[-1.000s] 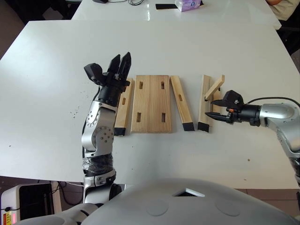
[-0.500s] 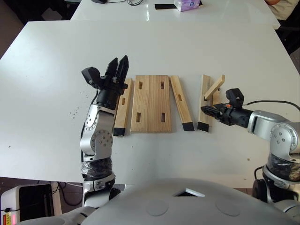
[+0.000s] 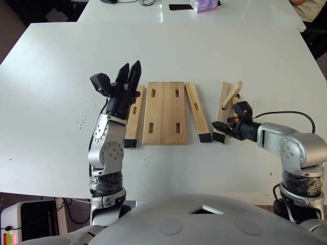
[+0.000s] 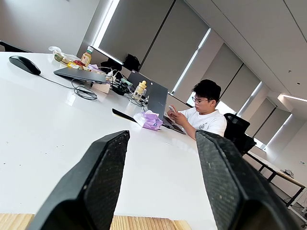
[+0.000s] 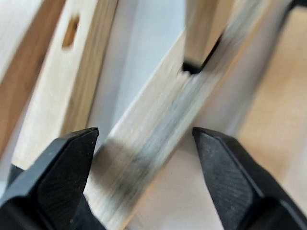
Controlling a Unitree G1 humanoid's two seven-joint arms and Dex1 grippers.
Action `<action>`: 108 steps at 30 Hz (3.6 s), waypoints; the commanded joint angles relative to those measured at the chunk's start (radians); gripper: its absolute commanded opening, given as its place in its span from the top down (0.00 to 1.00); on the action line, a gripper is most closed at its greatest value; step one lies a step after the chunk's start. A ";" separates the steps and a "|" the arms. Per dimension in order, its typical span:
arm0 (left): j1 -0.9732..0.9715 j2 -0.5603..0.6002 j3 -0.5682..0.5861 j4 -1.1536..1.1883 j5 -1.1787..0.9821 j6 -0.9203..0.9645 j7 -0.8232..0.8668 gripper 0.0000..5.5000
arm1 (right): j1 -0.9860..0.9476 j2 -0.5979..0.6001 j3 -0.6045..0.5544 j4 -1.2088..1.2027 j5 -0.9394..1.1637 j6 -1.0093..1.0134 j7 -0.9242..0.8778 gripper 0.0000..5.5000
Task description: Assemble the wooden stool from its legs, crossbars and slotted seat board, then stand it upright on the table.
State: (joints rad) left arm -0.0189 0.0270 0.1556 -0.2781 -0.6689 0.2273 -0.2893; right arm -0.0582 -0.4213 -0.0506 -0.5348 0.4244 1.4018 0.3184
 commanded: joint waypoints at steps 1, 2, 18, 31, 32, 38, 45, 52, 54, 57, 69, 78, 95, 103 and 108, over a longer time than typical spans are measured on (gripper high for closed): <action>-0.004 0.001 0.001 0.003 0.010 0.000 0.007 0.54 | 0.059 -0.071 0.030 0.027 -0.033 -0.053 0.004 0.34; -0.001 0.002 0.002 0.001 0.010 -0.001 0.007 0.54 | 0.067 -0.081 0.027 0.029 -0.033 -0.062 0.009 0.34; -0.019 0.007 0.004 0.020 0.014 -0.004 0.009 0.54 | 0.165 -0.150 0.072 0.032 -0.072 -0.239 0.038 0.63; -0.235 0.042 0.042 0.014 -0.157 0.124 0.006 0.54 | -0.513 0.236 -0.378 0.444 0.261 -0.401 -0.043 0.63; -0.264 0.047 0.036 0.019 -0.182 0.151 -0.001 0.54 | -0.540 0.248 -0.405 0.460 0.295 -0.409 -0.041 0.63; -0.375 0.079 0.007 -0.118 -0.547 0.365 -0.068 0.43 | -0.539 0.147 -0.335 0.429 0.460 -0.414 0.288 0.63; -0.501 0.251 0.087 -0.128 -0.889 0.497 -0.023 0.29 | -0.544 -0.087 -0.279 0.414 0.548 -0.425 0.678 0.63; -0.522 0.397 0.058 -0.085 -0.904 0.601 -0.138 0.29 | -0.561 -0.153 -0.166 0.382 0.553 -0.440 0.830 0.63; -0.524 0.409 0.043 -0.084 -0.891 0.612 -0.163 0.29 | -0.567 -0.152 -0.139 0.378 0.552 -0.450 0.852 0.63; -0.529 0.422 0.028 -0.064 -0.868 0.621 -0.198 0.29 | -0.570 -0.151 -0.113 0.366 0.557 -0.459 0.871 0.63; -0.543 0.452 0.020 -0.059 -0.834 0.641 -0.289 0.29 | -0.469 -0.184 -0.042 0.315 0.538 -0.477 0.905 0.63; -0.532 0.458 0.021 -0.082 -0.818 0.630 -0.321 0.29 | -0.444 -0.206 -0.028 0.310 0.540 -0.486 0.908 0.63; -0.458 0.421 -0.005 -0.158 -0.785 0.582 -0.325 0.60 | -0.461 -0.213 -0.011 0.327 0.556 -0.466 0.910 0.63; -0.452 0.429 -0.005 -0.152 -0.699 0.539 -0.356 0.62 | -0.460 -0.190 0.015 0.390 0.451 -0.570 0.875 0.51; -0.451 0.442 -0.002 -0.126 -0.627 0.520 -0.390 0.62 | -0.424 -0.194 0.036 0.411 0.371 -0.645 0.864 0.38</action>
State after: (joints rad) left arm -0.4621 0.4590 0.1578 -0.4094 -1.3102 0.7531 -0.6378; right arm -0.4964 -0.6066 -0.0276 -0.1453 0.8576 0.7894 1.2234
